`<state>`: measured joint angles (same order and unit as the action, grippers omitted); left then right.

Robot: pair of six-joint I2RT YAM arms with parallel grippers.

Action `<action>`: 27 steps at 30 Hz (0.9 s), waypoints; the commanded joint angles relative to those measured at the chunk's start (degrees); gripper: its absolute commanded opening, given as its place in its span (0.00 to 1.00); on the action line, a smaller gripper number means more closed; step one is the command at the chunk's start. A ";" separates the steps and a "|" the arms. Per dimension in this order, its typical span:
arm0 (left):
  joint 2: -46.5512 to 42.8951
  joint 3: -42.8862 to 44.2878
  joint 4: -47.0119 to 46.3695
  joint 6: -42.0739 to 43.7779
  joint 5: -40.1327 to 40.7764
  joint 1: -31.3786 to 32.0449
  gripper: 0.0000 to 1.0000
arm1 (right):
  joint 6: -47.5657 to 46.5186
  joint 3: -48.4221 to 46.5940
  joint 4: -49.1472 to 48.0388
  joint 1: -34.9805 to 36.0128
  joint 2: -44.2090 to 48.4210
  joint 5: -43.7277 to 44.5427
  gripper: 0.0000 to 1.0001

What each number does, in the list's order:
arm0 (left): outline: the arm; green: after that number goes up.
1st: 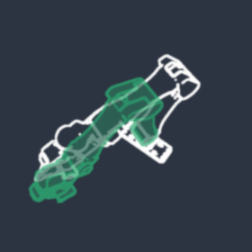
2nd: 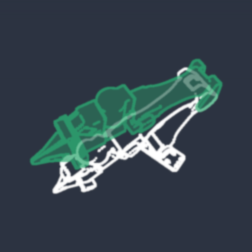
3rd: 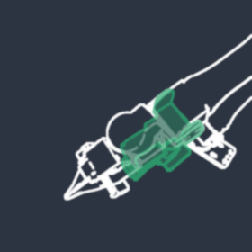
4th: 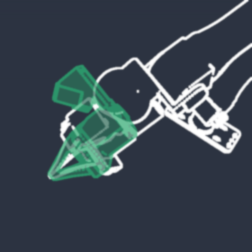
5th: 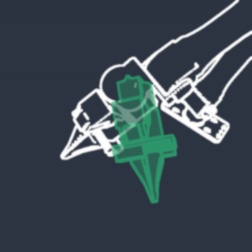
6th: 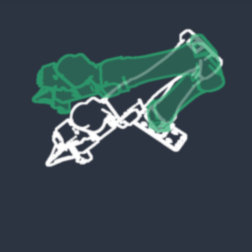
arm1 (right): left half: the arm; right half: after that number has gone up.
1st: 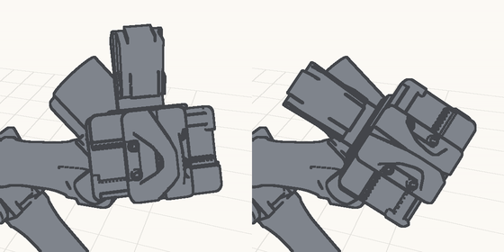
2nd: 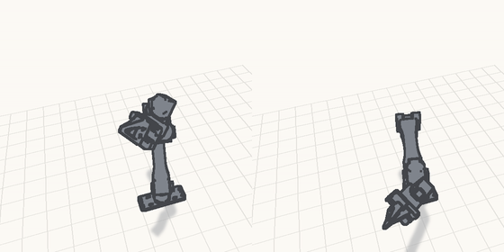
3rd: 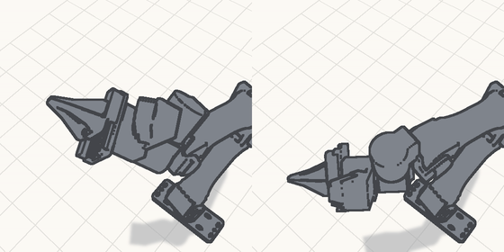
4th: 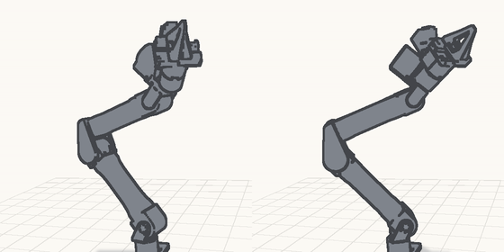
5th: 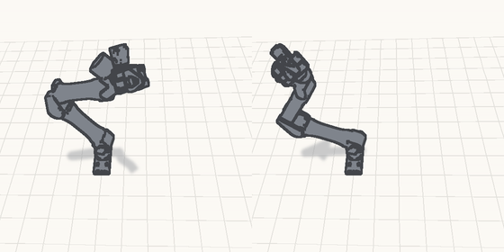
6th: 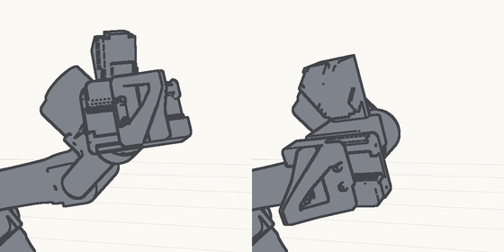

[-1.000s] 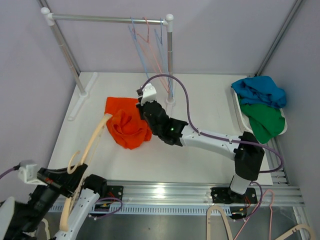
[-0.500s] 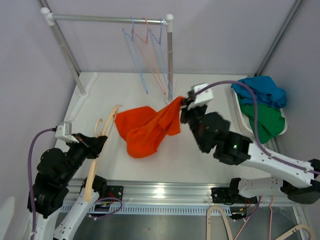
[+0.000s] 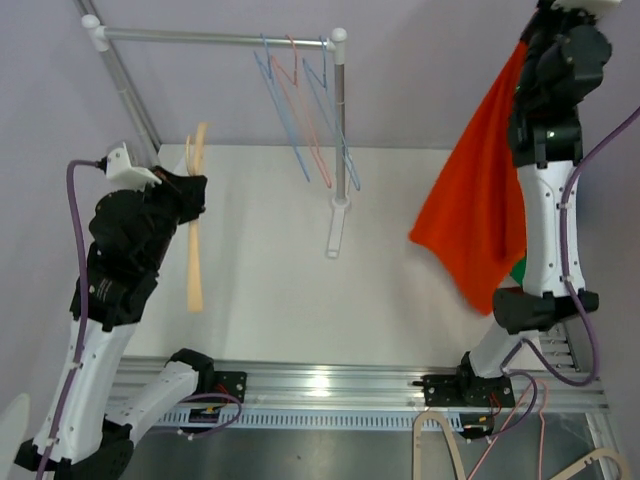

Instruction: Remove the t-shirt from the hanger

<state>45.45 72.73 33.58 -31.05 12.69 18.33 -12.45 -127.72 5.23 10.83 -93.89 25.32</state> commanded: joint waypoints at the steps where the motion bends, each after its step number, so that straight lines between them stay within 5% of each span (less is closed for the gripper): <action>1: 5.77 5.84 -6.51 1.70 2.09 -1.62 0.01 | 5.82 -17.76 -3.38 -13.23 -7.25 -4.48 0.00; 3: 10.52 8.56 -7.12 0.47 0.15 -3.82 0.01 | 7.26 -22.21 -8.63 -16.88 -12.45 -5.63 0.00; 6: 15.10 9.80 -9.93 -0.33 -1.44 -5.58 0.01 | 6.74 -14.86 -21.55 -20.84 -12.11 -3.89 0.00; 11: 19.40 9.54 -14.68 0.02 -1.78 -7.60 0.01 | 10.32 -10.29 -17.82 -23.39 -13.52 3.76 0.00; 15: 21.78 10.33 -16.09 -0.24 -2.84 -9.27 0.01 | 17.16 7.27 -10.70 -23.66 -5.81 11.59 0.00; 20: 23.19 13.39 -16.71 0.46 -2.23 -10.24 0.01 | 27.46 45.49 -9.10 -22.96 9.40 17.39 0.00; 23: 24.68 16.91 -15.22 0.64 -3.46 -10.77 0.01 | 33.88 61.51 -11.72 -23.92 8.03 17.48 0.00; 27: 23.99 18.24 -13.19 -0.32 -6.45 -10.86 0.01 | 38.10 65.85 -8.43 -24.36 -5.04 18.27 0.00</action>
<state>70.61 88.25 21.89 -31.03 9.13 7.99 17.87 -63.02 -4.05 -13.06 -92.05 39.83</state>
